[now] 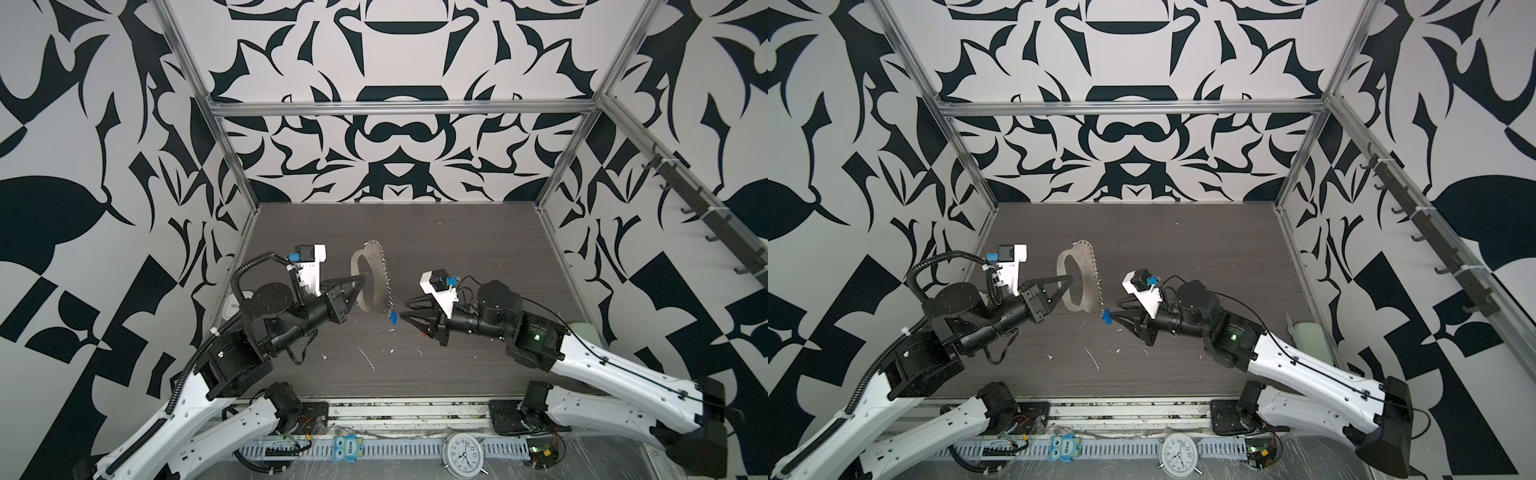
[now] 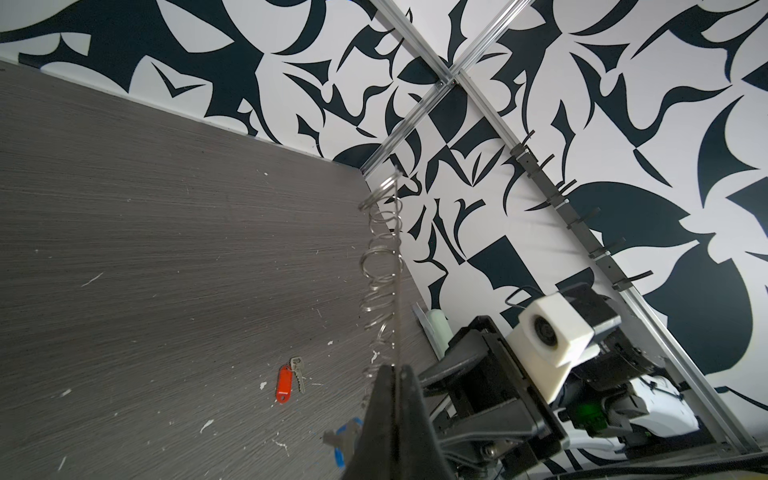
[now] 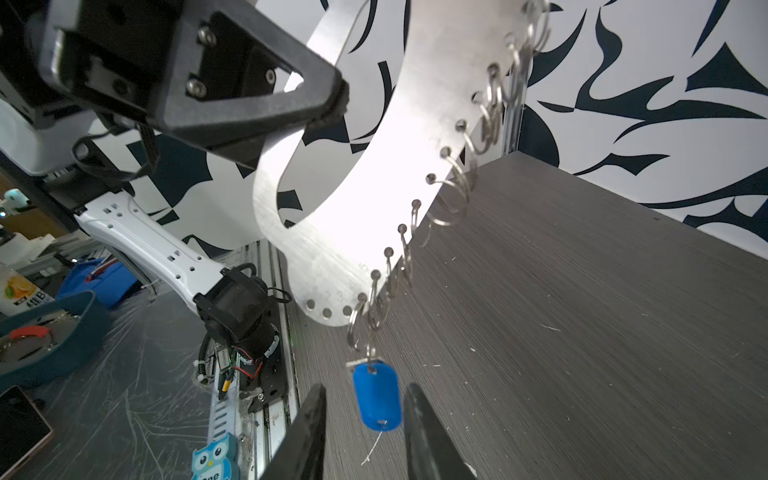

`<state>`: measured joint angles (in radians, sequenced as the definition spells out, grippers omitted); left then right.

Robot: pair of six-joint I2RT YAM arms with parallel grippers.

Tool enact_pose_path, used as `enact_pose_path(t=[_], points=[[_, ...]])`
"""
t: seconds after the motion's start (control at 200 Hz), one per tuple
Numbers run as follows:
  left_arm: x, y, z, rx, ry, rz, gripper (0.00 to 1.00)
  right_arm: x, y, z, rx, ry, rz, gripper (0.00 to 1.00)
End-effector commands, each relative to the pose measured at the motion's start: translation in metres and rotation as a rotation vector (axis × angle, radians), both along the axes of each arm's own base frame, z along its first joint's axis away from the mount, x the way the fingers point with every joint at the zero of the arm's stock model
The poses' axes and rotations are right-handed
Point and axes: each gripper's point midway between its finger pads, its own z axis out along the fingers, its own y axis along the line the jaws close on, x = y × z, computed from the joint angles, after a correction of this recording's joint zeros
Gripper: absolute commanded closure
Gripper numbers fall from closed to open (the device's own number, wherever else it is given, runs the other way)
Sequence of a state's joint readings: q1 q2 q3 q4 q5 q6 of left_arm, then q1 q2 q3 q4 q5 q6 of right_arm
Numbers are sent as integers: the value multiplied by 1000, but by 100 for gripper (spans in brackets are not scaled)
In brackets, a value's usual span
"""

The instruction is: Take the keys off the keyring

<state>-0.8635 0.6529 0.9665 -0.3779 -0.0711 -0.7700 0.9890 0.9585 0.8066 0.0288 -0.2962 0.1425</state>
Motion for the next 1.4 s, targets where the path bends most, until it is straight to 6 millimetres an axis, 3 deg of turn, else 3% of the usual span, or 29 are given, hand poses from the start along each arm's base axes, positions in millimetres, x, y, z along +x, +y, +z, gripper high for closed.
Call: enact_pose_path(t=[0.0, 0.27, 0.525, 1.2, 1.395], points=[[-3, 5, 16, -45, -24, 5, 100, 5, 6, 20, 37, -81, -18, 66], [-5, 5, 16, -49, -29, -2, 100, -1, 17, 23, 44, -103, 9, 59], [-6, 4, 15, -52, -30, -10, 100, 3, 20, 29, 49, -138, -20, 59], [-7, 3, 12, -54, -28, -21, 100, 6, 24, 43, 78, -176, -31, 70], [-8, 3, 13, -57, -31, -22, 100, 7, 25, 42, 72, -175, -35, 82]])
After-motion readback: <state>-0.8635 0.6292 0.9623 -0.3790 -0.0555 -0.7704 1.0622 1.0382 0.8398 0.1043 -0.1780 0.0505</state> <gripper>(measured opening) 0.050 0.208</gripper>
